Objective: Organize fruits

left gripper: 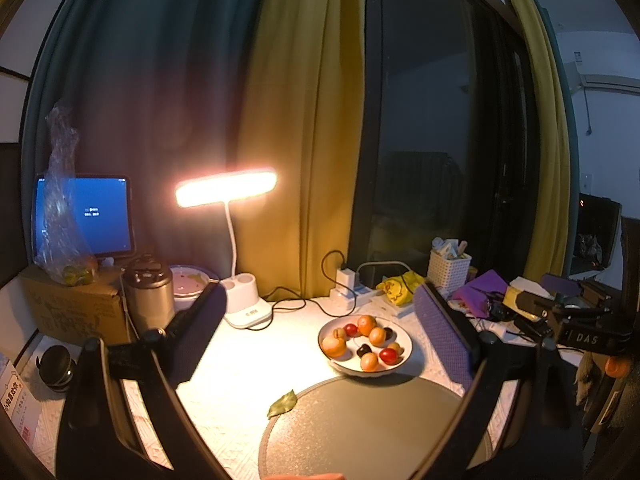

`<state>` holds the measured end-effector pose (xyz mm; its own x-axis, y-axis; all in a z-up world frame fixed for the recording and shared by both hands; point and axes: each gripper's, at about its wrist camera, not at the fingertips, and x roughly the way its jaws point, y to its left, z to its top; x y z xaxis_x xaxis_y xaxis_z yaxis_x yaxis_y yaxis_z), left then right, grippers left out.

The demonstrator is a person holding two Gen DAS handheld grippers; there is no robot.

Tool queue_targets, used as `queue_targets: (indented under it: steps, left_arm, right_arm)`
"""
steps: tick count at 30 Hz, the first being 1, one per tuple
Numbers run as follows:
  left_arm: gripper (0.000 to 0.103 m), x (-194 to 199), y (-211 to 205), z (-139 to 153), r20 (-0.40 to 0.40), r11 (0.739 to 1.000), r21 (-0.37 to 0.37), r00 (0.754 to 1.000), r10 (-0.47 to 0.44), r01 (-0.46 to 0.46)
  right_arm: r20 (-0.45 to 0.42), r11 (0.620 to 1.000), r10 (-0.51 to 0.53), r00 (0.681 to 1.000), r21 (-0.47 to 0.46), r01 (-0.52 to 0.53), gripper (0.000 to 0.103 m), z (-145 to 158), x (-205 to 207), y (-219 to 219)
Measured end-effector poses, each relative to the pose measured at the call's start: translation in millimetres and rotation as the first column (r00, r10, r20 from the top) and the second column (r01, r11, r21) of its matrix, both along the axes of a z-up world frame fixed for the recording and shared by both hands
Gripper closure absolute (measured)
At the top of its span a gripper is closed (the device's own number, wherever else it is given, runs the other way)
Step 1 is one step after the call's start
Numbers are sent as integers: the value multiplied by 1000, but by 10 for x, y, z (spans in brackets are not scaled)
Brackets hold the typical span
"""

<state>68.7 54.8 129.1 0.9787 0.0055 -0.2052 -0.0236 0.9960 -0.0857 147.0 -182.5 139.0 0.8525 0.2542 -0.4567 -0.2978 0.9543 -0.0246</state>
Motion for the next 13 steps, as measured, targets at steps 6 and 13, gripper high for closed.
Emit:
queue_targets:
  steps: [6, 13]
  left_arm:
    - [8, 9, -15, -5, -2, 1000, -1, 1000, 0, 0]
    - [8, 70, -33, -41, -23, 1000, -6, 1000, 3, -3]
  right_arm:
    - [-1, 1000, 0, 1000, -1, 0, 23, -2, 7, 3]
    - [-7, 1000, 1, 1000, -1, -1, 23, -16, 28, -2]
